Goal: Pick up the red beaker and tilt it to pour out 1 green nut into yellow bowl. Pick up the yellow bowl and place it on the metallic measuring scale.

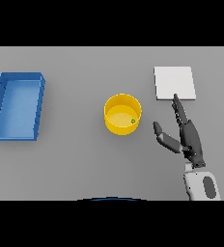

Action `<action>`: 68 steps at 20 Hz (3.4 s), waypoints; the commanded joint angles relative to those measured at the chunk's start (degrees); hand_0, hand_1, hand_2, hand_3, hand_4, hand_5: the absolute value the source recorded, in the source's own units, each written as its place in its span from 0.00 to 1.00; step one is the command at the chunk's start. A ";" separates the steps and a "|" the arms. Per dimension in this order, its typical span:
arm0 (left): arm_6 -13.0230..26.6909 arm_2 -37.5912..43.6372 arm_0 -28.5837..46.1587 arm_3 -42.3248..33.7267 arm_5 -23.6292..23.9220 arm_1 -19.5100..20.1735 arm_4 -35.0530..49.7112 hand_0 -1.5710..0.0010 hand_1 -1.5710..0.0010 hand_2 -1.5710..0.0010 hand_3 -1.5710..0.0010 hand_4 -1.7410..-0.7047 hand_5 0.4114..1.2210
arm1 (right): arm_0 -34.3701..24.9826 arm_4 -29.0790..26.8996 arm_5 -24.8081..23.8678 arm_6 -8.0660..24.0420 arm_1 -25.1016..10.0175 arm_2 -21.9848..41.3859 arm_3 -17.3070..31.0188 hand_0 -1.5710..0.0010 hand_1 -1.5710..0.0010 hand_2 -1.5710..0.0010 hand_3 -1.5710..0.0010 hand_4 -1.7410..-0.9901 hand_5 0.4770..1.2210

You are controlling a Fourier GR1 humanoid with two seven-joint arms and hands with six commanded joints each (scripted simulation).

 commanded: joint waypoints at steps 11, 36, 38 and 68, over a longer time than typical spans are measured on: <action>7.46 5.23 22.85 -19.22 10.98 3.75 18.95 0.00 0.00 0.00 0.12 0.00 1.00 | -0.50 1.86 -0.87 -0.87 -0.65 0.19 1.11 1.00 1.00 1.00 1.00 0.71 0.31; 17.92 -7.40 46.27 -61.15 9.00 17.44 28.17 0.91 0.92 0.93 0.94 0.99 0.29 | 0.05 2.40 -0.76 0.01 -1.01 0.66 0.56 1.00 1.00 1.00 1.00 0.76 0.28; 17.44 -7.41 46.17 -61.50 10.29 17.64 27.46 0.95 0.95 0.95 0.96 1.00 0.30 | -0.31 2.85 -1.30 0.74 -1.28 0.34 0.80 1.00 1.00 1.00 1.00 0.75 0.27; 9.47 -4.47 49.02 -62.87 12.38 17.26 30.20 1.00 1.00 1.00 1.00 0.98 0.34 | -40.37 42.29 24.37 -4.04 -18.37 34.16 25.92 1.00 1.00 1.00 1.00 0.64 0.32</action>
